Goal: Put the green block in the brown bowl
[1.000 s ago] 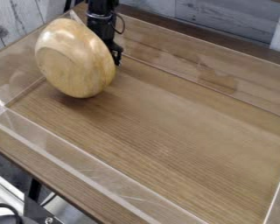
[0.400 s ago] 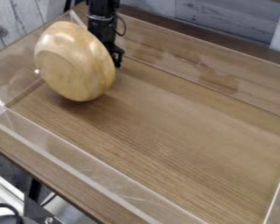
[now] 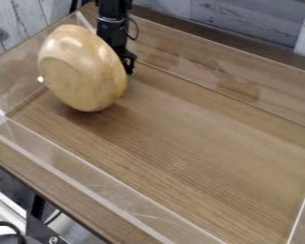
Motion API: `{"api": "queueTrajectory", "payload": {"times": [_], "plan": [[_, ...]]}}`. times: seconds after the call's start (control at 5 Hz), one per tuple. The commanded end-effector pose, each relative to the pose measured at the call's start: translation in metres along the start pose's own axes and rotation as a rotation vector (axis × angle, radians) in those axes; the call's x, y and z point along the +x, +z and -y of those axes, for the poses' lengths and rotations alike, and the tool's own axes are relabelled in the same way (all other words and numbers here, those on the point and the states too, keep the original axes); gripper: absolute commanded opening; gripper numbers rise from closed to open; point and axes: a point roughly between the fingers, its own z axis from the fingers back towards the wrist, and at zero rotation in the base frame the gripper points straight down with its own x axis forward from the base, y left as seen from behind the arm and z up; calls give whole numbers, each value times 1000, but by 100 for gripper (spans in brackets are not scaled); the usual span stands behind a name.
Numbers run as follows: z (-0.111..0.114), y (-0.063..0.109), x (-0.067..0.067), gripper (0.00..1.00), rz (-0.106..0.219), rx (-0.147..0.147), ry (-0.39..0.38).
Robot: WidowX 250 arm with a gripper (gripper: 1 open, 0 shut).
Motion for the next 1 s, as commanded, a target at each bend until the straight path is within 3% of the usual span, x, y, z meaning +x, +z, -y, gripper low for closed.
{"api": "queueTrajectory", "payload": {"times": [0.0, 0.2, 0.4, 0.6, 0.8], "plan": [[9, 8, 3, 0, 19, 6, -17], [11, 7, 4, 0, 15, 6, -18], [12, 5, 5, 100, 9, 6, -17], [14, 6, 5, 100, 13, 0, -16], [15, 8, 4, 0, 19, -11, -16]]}}
